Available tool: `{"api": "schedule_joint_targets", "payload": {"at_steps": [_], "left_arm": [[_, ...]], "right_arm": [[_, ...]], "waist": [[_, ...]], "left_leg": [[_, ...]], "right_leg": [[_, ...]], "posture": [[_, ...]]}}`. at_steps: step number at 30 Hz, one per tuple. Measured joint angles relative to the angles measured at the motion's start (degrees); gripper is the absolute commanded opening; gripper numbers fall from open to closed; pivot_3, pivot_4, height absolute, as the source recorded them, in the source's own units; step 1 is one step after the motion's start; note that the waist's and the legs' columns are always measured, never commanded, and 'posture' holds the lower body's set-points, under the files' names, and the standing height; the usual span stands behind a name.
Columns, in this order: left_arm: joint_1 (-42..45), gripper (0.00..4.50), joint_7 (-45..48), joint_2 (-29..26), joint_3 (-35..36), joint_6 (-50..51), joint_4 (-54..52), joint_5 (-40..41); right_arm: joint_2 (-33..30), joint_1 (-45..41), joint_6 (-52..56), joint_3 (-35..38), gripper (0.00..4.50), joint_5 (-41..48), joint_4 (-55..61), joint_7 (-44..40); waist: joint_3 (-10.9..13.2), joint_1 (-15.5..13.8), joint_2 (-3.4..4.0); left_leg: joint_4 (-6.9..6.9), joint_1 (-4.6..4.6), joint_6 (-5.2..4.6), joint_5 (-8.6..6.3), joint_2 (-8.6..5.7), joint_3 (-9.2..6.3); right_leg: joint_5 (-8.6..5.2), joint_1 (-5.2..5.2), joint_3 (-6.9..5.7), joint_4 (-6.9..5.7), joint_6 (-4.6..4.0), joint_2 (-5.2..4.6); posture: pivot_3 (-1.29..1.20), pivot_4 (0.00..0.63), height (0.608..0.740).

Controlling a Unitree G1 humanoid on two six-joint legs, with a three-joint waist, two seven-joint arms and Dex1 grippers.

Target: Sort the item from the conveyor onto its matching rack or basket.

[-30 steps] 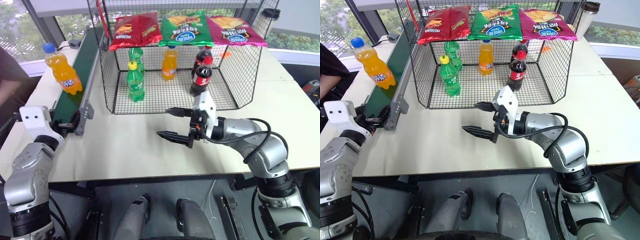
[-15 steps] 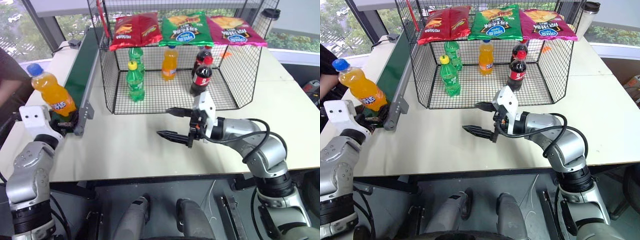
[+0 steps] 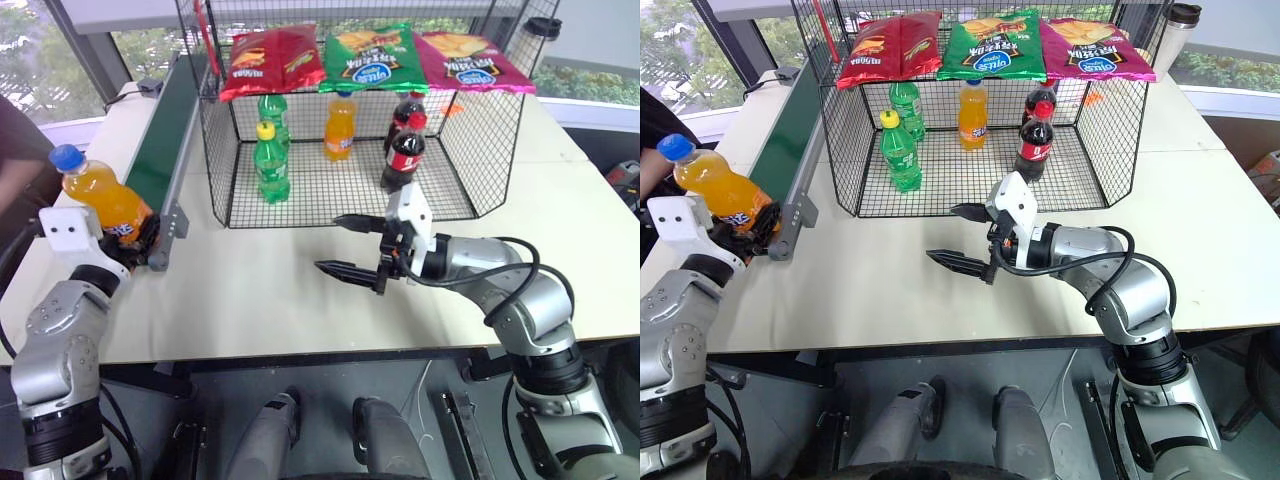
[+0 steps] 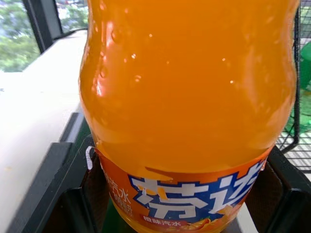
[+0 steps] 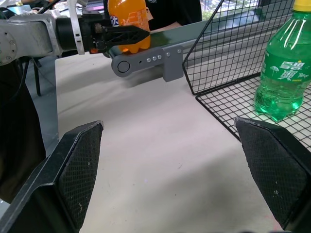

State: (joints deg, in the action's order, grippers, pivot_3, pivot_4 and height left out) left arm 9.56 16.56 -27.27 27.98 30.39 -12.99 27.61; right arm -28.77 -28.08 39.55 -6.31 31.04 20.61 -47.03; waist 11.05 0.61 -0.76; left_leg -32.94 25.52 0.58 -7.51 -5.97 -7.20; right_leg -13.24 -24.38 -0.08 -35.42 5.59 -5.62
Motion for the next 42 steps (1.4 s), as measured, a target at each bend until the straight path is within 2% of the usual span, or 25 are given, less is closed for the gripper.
{"api": "schedule_joint_targets", "payload": {"at_steps": [6,14,20,30,36,39,41,42], "left_arm": [[7.96,3.01,7.57,-5.76,-2.99,5.61,-0.68,6.59],[14.08,3.01,19.53,-3.89,-22.22,6.65,0.59,6.48],[17.73,3.01,28.39,-2.21,-33.39,3.24,3.62,2.09],[19.69,3.01,35.8,1.12,-40.81,-2.44,7.35,-3.43],[20.32,3.01,36.4,3.1,-41.19,-3.27,8.23,-5.18],[20.51,3.01,36.47,3.41,-41.34,-3.38,8.61,-5.83],[20.57,3.01,36.44,3.51,-41.18,-3.38,8.87,-5.96],[20.57,3.01,36.43,3.51,-41.18,-3.38,8.87,-6.02]], "right_arm": [[-0.63,-0.16,0.84,0.16,4.5,0.61,0.08,0.03],[0.04,-2.75,1.81,1.58,4.5,1.76,-0.28,1.7],[-0.04,-3.0,2.62,2.43,4.5,1.74,-0.78,3.27],[0.27,-5.05,2.66,2.5,4.5,1.65,-1.2,4.06],[0.91,-5.81,2.04,2.11,4.5,0.97,-2.28,4.03],[1.04,-6.32,1.61,1.52,3.71,0.61,-2.84,3.71],[1.34,-6.44,1.18,0.89,2.81,0.59,-2.96,3.26],[1.33,-6.44,1.13,0.9,2.57,0.59,-3.09,3.17]], "waist": [[0.03,-0.24,-0.06],[0.03,0.18,-0.06],[0.03,0.04,-0.05],[0.03,-0.03,-0.05],[0.03,0.05,-0.05],[0.03,0.08,-0.05],[0.03,0.07,-0.05],[0.03,0.06,-0.05]], "left_leg": [[-0.03,0.04,0.0,0.0,-0.06,-0.05],[-0.01,0.05,-0.01,0.01,-0.04,-0.01],[-0.02,0.05,-0.02,0.01,-0.04,0.0],[-0.03,0.05,-0.03,0.02,-0.06,0.0],[-0.03,0.04,-0.04,0.02,-0.05,-0.02],[-0.03,0.04,-0.07,0.04,-0.05,-0.01],[-0.03,0.04,-0.11,0.07,-0.05,-0.01],[-0.03,0.04,-0.11,0.07,-0.06,-0.01]], "right_leg": [[0.0,0.03,-0.07,0.0,0.0,0.01],[0.02,-0.04,-0.03,-0.01,0.01,0.01],[0.01,-0.04,-0.02,-0.03,0.0,0.01],[0.01,-0.01,-0.02,-0.01,0.01,0.0],[0.02,-0.02,-0.03,-0.04,0.01,0.01],[0.02,-0.02,-0.03,-0.05,0.02,0.03],[0.02,-0.02,-0.03,-0.06,0.02,0.03],[0.02,-0.02,-0.03,-0.06,0.02,0.04]], "posture": [[0.0,0.15,0.738],[0.0,0.15,0.738],[0.0,0.15,0.738],[0.0,0.15,0.738],[0.0,0.15,0.738],[0.0,0.15,0.738],[0.0,0.15,0.738],[0.0,0.15,0.738]]}}
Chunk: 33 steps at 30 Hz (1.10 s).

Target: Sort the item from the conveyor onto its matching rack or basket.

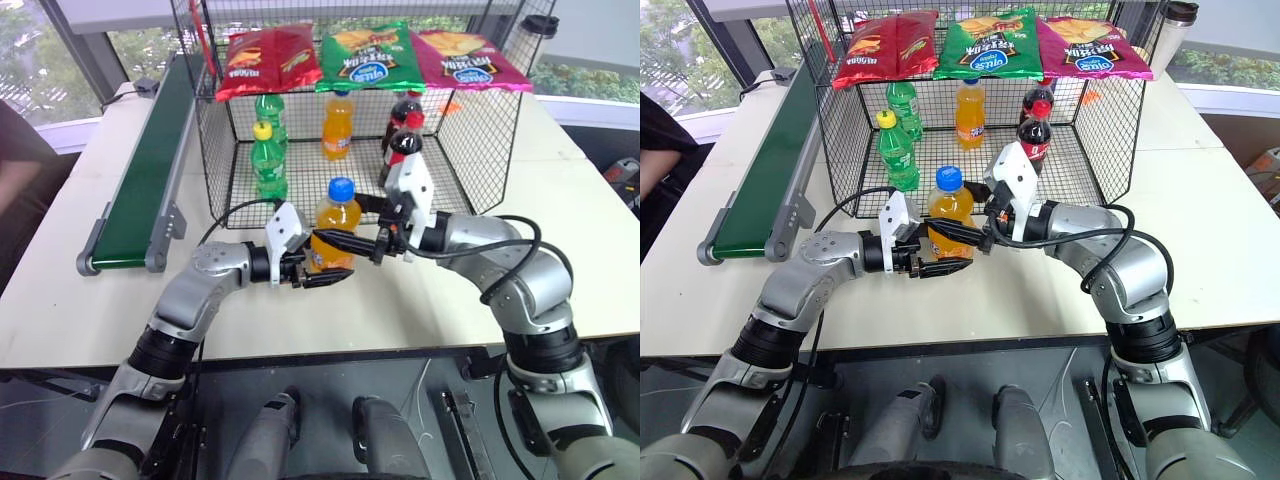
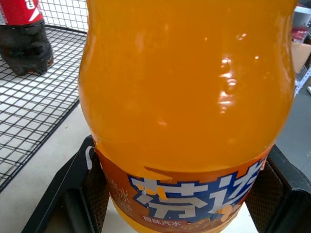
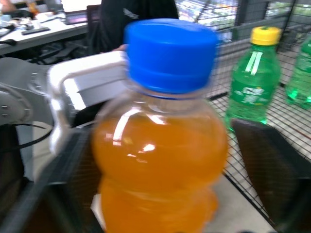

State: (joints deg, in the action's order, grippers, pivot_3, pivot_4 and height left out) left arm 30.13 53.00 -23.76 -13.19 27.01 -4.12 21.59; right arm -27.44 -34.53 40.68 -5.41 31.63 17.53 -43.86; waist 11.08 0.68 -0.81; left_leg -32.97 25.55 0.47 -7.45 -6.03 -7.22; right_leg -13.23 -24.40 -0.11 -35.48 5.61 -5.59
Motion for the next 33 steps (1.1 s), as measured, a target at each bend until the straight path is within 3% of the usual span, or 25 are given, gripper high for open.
{"api": "schedule_joint_targets", "payload": {"at_steps": [10,11,13,22,29,33], "left_arm": [[-0.53,3.01,-1.14,1.17,0.41,-0.86,-0.02,-1.41],[-0.6,4.03,-1.41,1.51,0.48,-1.36,0.06,-1.82],[-0.59,4.43,-3.43,2.63,1.0,-3.06,0.31,-2.82],[-3.23,4.43,-7.59,1.44,1.26,-2.3,-3.67,-4.65],[-10.08,4.43,-11.58,-4.21,8.14,1.36,-9.25,-4.67],[-11.9,4.43,-18.99,-1.42,12.19,2.88,-9.59,-5.68]], "right_arm": [[0.14,-0.07,-0.27,0.0,2.57,-0.65,-0.26,-0.38],[0.2,-0.17,-0.39,0.0,2.57,-0.85,-0.26,-0.38],[1.09,-0.6,-0.42,-0.01,2.57,-1.68,-0.87,1.03],[2.4,-1.6,-0.4,-0.48,2.57,-3.95,-4.27,4.0],[5.78,-7.33,-5.74,1.41,2.57,-10.82,-15.31,12.19],[8.3,-10.57,-10.0,1.84,2.57,-14.07,-22.54,15.29]], "waist": [[0.0,-0.03,0.0],[0.0,-0.04,0.0],[0.0,-0.05,0.0],[0.0,0.07,0.0],[0.0,0.27,0.02],[0.01,-0.06,0.03]], "left_leg": [[-0.02,-0.01,-0.01,0.01,-0.02,0.0],[-0.02,-0.01,-0.01,0.01,-0.01,0.0],[-0.04,-0.03,-0.01,0.01,-0.01,0.0],[-0.05,-0.04,-0.02,0.02,-0.02,0.01],[-0.04,-0.12,0.0,0.01,0.0,0.05],[-0.07,-0.11,0.04,0.03,-0.04,0.05]], "right_leg": [[0.01,0.0,0.0,-0.04,0.01,0.02],[0.01,0.0,0.0,-0.04,0.02,0.02],[0.01,0.01,0.0,-0.07,0.01,0.01],[0.06,-0.01,0.01,-0.13,0.1,0.04],[0.0,-0.1,0.05,-0.4,0.01,0.05],[0.05,-0.11,0.05,-0.45,0.1,0.06]], "posture": [[0.0,0.15,0.738],[0.0,0.15,0.738],[0.0,0.15,0.738],[0.0,0.15,0.738],[0.0,0.15,0.738],[0.0,0.15,0.738]]}}
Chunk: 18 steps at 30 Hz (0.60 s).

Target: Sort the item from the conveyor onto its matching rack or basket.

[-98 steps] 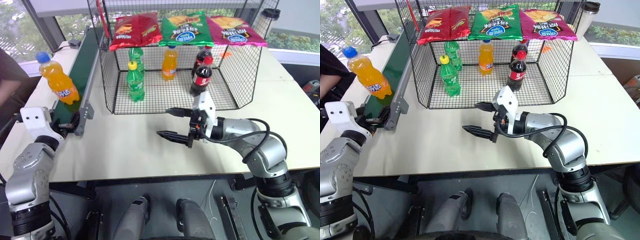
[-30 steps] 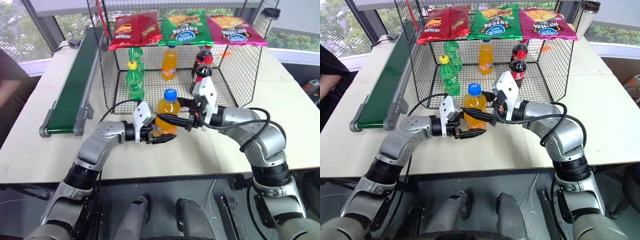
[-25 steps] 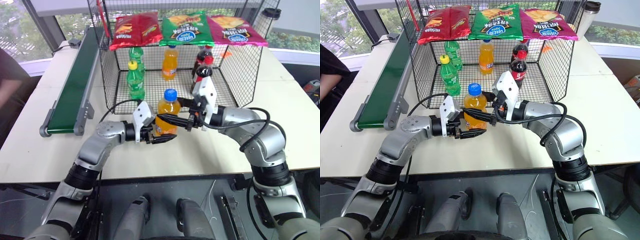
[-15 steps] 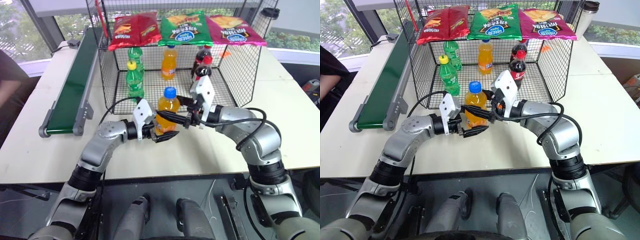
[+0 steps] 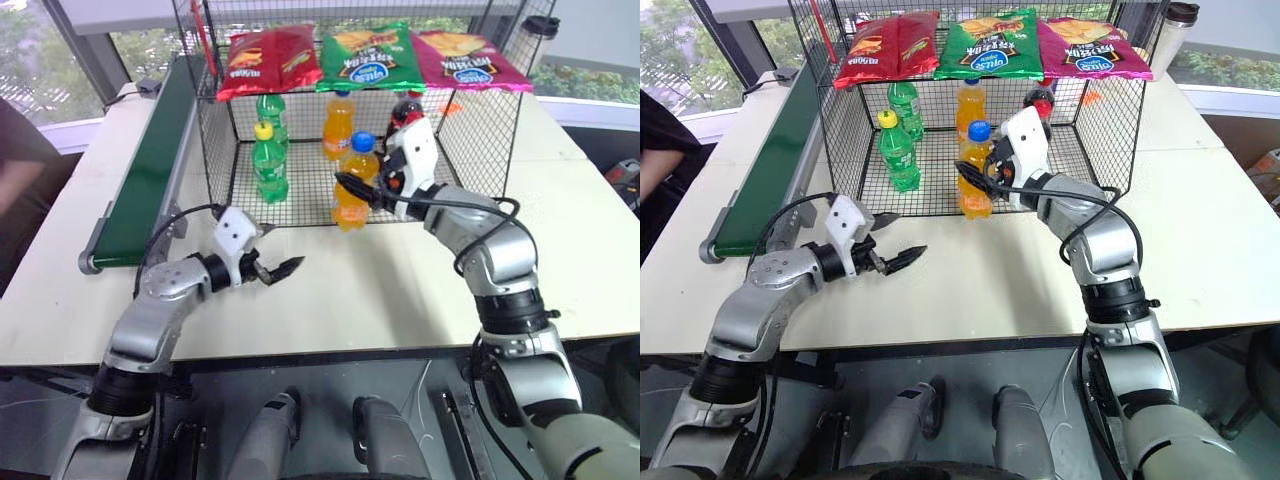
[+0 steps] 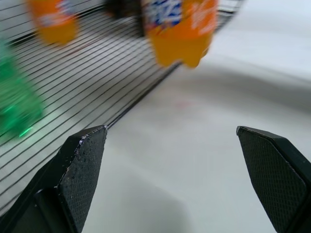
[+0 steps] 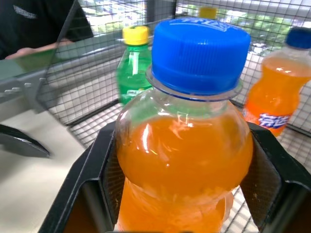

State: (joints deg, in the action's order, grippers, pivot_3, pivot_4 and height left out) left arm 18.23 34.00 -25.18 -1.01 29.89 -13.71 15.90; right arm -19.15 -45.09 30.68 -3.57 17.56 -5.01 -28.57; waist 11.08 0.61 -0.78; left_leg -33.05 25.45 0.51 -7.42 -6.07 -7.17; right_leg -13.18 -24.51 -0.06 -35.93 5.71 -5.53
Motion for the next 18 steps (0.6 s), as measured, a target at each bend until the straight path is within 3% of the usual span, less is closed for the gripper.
{"api": "schedule_joint_targets", "payload": {"at_steps": [8,18], "left_arm": [[-3.55,4.43,-14.62,9.61,-2.01,2.61,-2.66,-4.76],[-5.16,4.43,-17.04,10.51,-3.84,3.47,-2.92,-6.61]], "right_arm": [[5.44,-6.75,-12.3,0.04,2.57,-5.38,-18.4,3.01],[8.95,-12.27,-25.79,1.87,2.57,-7.73,-37.27,3.33]], "waist": [[0.0,0.17,0.0],[0.0,0.36,0.01]], "left_leg": [[0.0,-0.05,0.0,0.04,-0.02,0.04],[0.0,-0.08,0.03,0.06,0.02,0.03]], "right_leg": [[0.08,0.01,0.01,-0.12,0.13,0.02],[0.07,-0.02,0.03,-0.19,0.12,0.1]], "posture": [[0.0,0.15,0.738],[0.0,0.15,0.738]]}}
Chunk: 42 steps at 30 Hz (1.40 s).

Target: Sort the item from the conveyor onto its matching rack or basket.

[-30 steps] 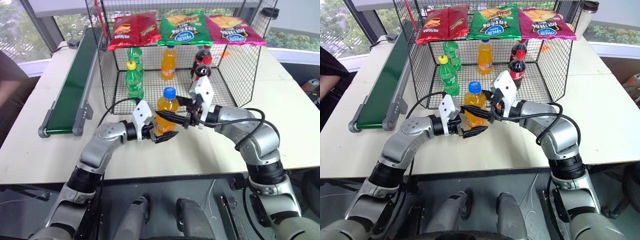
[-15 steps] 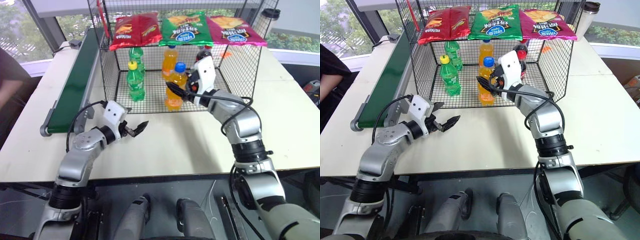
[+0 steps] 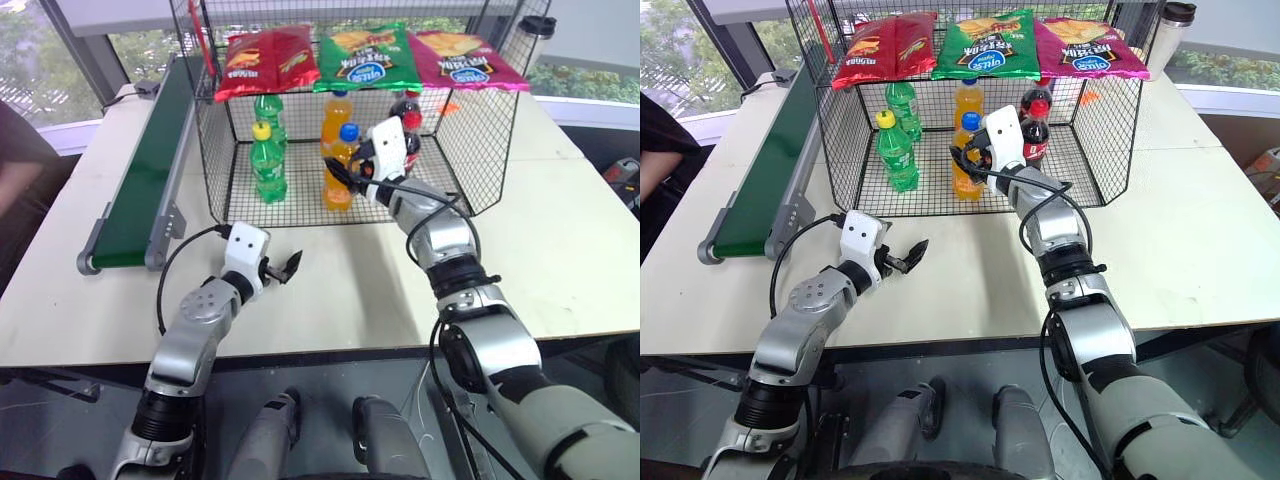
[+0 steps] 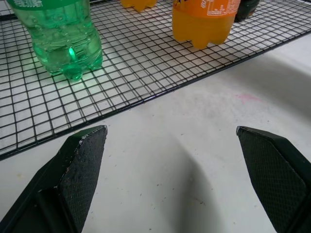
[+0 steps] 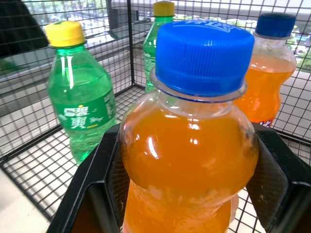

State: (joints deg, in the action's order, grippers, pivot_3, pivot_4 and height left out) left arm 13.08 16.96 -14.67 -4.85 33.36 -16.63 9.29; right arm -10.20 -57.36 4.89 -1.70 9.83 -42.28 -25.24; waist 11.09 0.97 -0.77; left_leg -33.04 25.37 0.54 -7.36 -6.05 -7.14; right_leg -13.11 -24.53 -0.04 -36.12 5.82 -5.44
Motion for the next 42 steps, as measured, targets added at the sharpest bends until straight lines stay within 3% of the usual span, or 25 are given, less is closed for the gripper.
{"api": "schedule_joint_targets", "payload": {"at_steps": [11,15,25,33,42], "left_arm": [[0.42,4.43,-0.09,0.17,-0.18,0.0,-0.01,-0.07],[0.71,4.5,-0.1,0.18,-0.21,-0.01,0.0,-0.11],[0.74,4.5,0.14,0.16,-0.23,-0.07,0.0,-0.11],[0.69,4.5,1.12,-0.06,-0.2,-0.34,0.1,-0.09],[1.04,4.5,6.02,-2.33,-0.13,-1.23,0.66,1.51]], "right_arm": [[0.5,-3.07,-7.23,0.54,2.57,-1.44,-11.25,-0.54],[0.56,-3.64,-9.14,1.16,4.46,-1.75,-12.18,-0.88],[0.46,-4.61,-8.47,1.53,4.46,-2.08,-10.77,-2.89],[-2.61,-1.86,-0.75,1.37,4.46,-2.21,0.76,-5.89],[-16.86,12.79,19.14,1.39,4.46,0.64,28.24,-14.31]], "waist": [[0.0,0.07,0.0],[0.0,0.09,0.0],[0.0,0.09,0.01],[-0.01,-0.19,0.01],[-0.01,-0.27,0.01]], "left_leg": [[0.0,0.0,0.01,0.01,0.0,0.0],[0.0,-0.01,0.01,0.01,0.0,0.0],[0.01,-0.04,0.03,0.0,0.0,-0.01],[0.0,-0.03,0.11,-0.05,-0.01,-0.01],[0.0,-0.01,0.1,-0.06,-0.03,0.04]], "right_leg": [[0.0,0.0,0.01,0.0,0.0,0.01],[0.0,0.0,0.02,-0.01,0.0,0.01],[0.0,0.01,0.03,-0.02,0.0,0.02],[-0.01,0.02,0.03,-0.02,-0.01,0.0],[-0.11,0.04,0.04,0.03,-0.17,-0.1]], "posture": [[0.0,0.15,0.738],[0.0,0.15,0.738],[0.0,0.15,0.738],[0.0,0.15,0.738],[0.0,0.15,0.738]]}}
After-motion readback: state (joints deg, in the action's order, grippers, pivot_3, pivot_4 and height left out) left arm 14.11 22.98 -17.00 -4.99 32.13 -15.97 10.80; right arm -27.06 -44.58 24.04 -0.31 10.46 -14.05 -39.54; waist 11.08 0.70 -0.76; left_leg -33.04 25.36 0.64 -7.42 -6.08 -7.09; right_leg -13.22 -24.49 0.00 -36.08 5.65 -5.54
